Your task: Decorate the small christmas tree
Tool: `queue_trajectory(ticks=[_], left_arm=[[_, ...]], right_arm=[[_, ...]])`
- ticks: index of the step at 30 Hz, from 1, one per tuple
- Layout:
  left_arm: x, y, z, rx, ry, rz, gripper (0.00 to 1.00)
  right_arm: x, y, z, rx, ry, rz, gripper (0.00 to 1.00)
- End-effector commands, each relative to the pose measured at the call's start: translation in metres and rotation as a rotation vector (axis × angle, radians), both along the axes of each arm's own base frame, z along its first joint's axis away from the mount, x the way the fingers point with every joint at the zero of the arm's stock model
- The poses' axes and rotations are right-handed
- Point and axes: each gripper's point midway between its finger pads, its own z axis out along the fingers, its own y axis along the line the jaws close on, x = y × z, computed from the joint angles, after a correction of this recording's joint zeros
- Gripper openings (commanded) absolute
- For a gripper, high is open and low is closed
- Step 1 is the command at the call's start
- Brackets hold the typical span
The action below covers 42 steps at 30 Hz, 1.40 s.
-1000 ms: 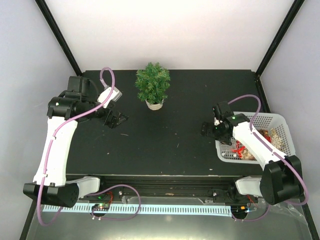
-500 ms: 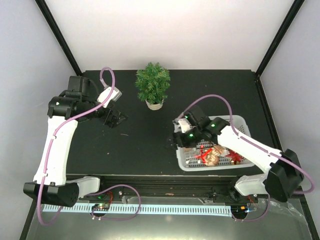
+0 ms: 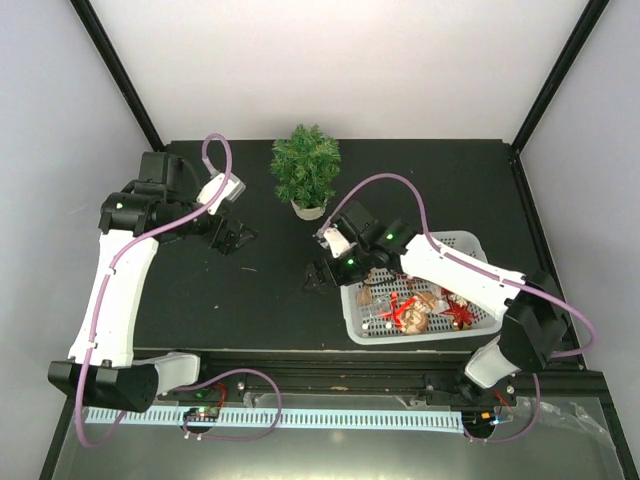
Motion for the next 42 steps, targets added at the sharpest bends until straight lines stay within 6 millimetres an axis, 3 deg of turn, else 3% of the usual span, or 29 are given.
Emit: queue_trajectory(ticks=[1, 5, 8, 15, 19, 23, 28, 34, 42], left_arm=[[0.007, 0.003, 0.002, 0.003, -0.042, 0.03, 0.99], [0.013, 0.005, 0.0, 0.004, -0.036, 0.054, 0.99], [0.015, 0.004, -0.001, -0.009, -0.029, 0.061, 0.99], [0.017, 0.001, -0.006, -0.031, -0.004, 0.069, 0.99], [0.019, 0.0, -0.007, -0.047, 0.004, 0.078, 0.99], [0.018, 0.001, -0.006, -0.04, -0.003, 0.084, 0.99], [0.016, 0.002, -0.009, -0.039, 0.0, 0.092, 0.99], [0.014, 0.004, -0.01, -0.029, -0.007, 0.096, 0.99], [0.013, 0.004, -0.013, -0.035, 0.004, 0.104, 0.99]], right_arm=[[0.003, -0.014, -0.007, -0.089, -0.002, -0.037, 0.95], [-0.002, -0.014, -0.017, -0.088, 0.029, -0.04, 0.95], [0.002, -0.028, -0.024, -0.17, 0.011, -0.082, 0.95], [0.043, -0.105, -0.01, -0.351, -0.049, -0.498, 0.98], [0.066, -0.124, 0.006, -0.337, -0.006, -0.693, 0.99], [0.086, -0.138, 0.015, -0.374, 0.068, -0.851, 1.0], [0.102, -0.15, 0.006, -0.498, 0.176, -0.968, 1.0], [0.098, -0.156, -0.016, -0.671, 0.317, -1.021, 0.98], [0.097, -0.168, -0.032, -0.587, 0.376, -1.156, 0.93]])
